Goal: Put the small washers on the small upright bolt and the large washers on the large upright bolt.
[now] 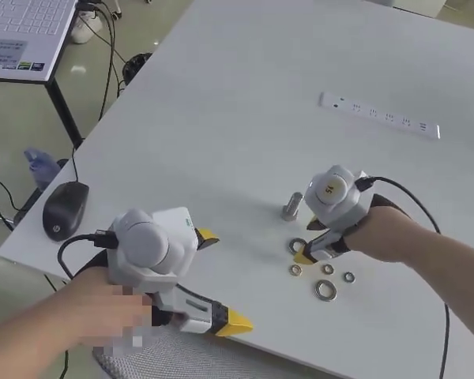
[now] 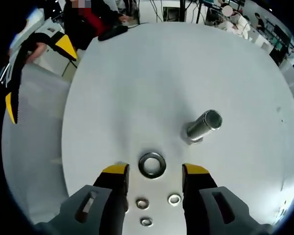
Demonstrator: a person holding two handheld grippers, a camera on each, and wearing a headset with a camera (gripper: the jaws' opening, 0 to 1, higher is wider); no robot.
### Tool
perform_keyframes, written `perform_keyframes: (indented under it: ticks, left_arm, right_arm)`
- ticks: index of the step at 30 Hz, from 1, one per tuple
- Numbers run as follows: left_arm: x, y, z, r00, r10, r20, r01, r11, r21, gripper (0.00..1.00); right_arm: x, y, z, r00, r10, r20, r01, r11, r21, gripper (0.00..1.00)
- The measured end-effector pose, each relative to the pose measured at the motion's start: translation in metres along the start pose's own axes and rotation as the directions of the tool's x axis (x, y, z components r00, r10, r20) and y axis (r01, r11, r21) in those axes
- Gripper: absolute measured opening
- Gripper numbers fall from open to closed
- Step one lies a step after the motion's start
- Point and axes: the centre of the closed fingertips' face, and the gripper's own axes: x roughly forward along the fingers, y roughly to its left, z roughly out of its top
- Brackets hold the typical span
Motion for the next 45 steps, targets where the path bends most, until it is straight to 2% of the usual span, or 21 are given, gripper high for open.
perform_keyframes:
  ticks: [6,10,16,27,33,38,40,45]
  left_arm:
    - [-0.0005,-0.0009,0.0007,1.0,-0.004,0.005,0.004,1.0,0.001,0.82]
    - [-0.0002,-0.0018,0.0009,1.0,-0.007,0.006,0.007,1.0,0.003,0.82]
    - [0.0002,-0.0012,0.0003,1.0,-0.009,0.003,0.009,1.0,0.003,0.81]
    - [-0.0012,-0.0003,0.0008,1.0,-0.005,0.004,0.005,1.0,0.001,0.8]
    - [-0.0016,-0.0029,-0.0017,1.0,-0.008,-0.002,0.008,1.0,0.002,0.77]
    - [-0.0027,-0.0027,-0.0014,1.0,0.004,0.001,-0.004,1.0,-0.001,0.77]
    - [-0.003,-0.0027,-0.0012,1.0,0.003,0.002,-0.003,1.0,-0.002,0.77]
    - [-0.0065,-0.0035,-0.001,0.9998,0.013,-0.016,-0.012,1.0,0.013,0.75]
  right_arm:
    - [0.0033,-0.003,-0.0022,0.9994,-0.024,-0.023,0.024,0.999,-0.024,0.41]
    - [0.0032,-0.0055,-0.0033,0.9985,-0.04,-0.037,0.039,0.999,-0.015,0.38]
    - [0.0044,0.0006,-0.003,0.9979,-0.04,-0.05,0.038,0.999,-0.031,0.33]
    - [0.005,-0.0042,-0.0044,0.9969,-0.039,-0.068,0.037,0.999,-0.026,0.28]
    - [0.0056,-0.0019,-0.0042,0.9933,-0.043,-0.107,0.037,0.998,-0.057,0.25]
    - [0.0051,-0.0035,-0.0041,0.9892,-0.043,-0.14,0.037,0.998,-0.044,0.23]
    - [0.0049,-0.0025,-0.0047,0.9859,-0.047,-0.161,0.034,0.996,-0.079,0.22]
    - [0.004,-0.0038,-0.0059,0.989,-0.046,-0.141,0.04,0.998,-0.045,0.2]
